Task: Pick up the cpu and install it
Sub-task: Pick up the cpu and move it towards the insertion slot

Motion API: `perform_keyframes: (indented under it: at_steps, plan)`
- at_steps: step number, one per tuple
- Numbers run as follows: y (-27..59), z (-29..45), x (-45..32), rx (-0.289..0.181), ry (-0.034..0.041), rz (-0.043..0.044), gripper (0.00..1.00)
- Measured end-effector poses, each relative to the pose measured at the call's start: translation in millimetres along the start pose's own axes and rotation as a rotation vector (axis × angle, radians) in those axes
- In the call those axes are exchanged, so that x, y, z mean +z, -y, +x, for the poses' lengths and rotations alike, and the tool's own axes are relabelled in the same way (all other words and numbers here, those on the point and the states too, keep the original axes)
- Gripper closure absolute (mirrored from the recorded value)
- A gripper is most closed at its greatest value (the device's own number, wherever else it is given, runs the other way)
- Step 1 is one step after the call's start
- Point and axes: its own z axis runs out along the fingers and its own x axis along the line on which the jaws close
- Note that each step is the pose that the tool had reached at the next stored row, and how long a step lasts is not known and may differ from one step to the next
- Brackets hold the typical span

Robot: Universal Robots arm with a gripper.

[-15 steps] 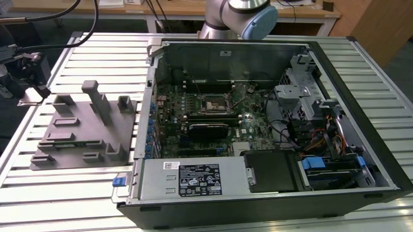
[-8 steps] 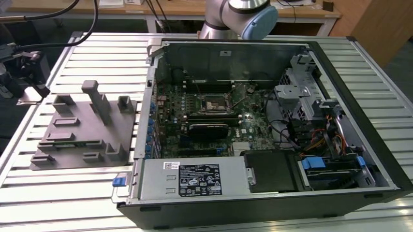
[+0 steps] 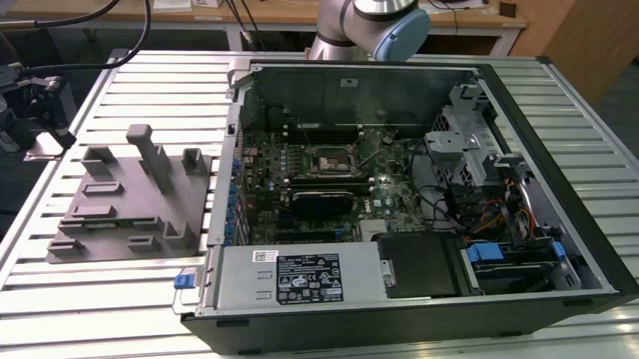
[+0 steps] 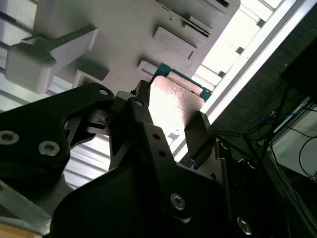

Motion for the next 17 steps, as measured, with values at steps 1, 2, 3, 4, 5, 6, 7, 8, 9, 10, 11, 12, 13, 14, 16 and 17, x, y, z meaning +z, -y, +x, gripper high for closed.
perform_keyframes:
  at_steps: [1, 2, 3, 4, 5, 6, 7, 8, 9, 10, 11, 12, 13, 14, 16, 17]
  plan:
    - [0.0, 0.0, -0.5, 0.0, 0.0001, 0.0, 0.47]
    - [0.0, 0.0, -0.9, 0.0, 0.0001, 0.0, 0.47]
    - [0.0, 0.0, -1.4, 0.0, 0.0001, 0.0, 0.47]
    - [-0.1, 0.0, -1.9, 0.0, 0.0, 0.0, 0.47]
    - [-0.1, 0.0, -2.3, 0.0, 0.0, 0.0, 0.47]
    - [-0.1, 0.0, -2.9, 0.0, 0.0, 0.0, 0.47]
    - [-0.1, 0.0, -3.5, 0.0, 0.0, 0.0, 0.47]
    - [-0.2, -0.1, -4.0, 0.0, 0.0, 0.0, 0.47]
    - [-0.2, -0.1, -4.7, 0.0, -0.0001, 0.0001, 0.47]
    - [-0.2, -0.1, -5.3, 0.0, 0.0, 0.0, 0.47]
    - [-0.2, -0.1, -6.0, 0.0, 0.0, 0.0, 0.47]
    - [-0.3, -0.1, -6.7, 0.0, 0.0, 0.0, 0.47]
    - [-0.3, -0.1, -7.3, 0.0, 0.0, 0.0, 0.47]
    - [-0.3, -0.1, -7.9, 0.0, 0.0001, -0.0001, 0.47]
    - [-0.4, -0.1, -9.1, 0.0, 0.0, 0.0, 0.47]
    - [-0.4, -0.1, -9.6, 0.0, 0.0, 0.0, 0.47]
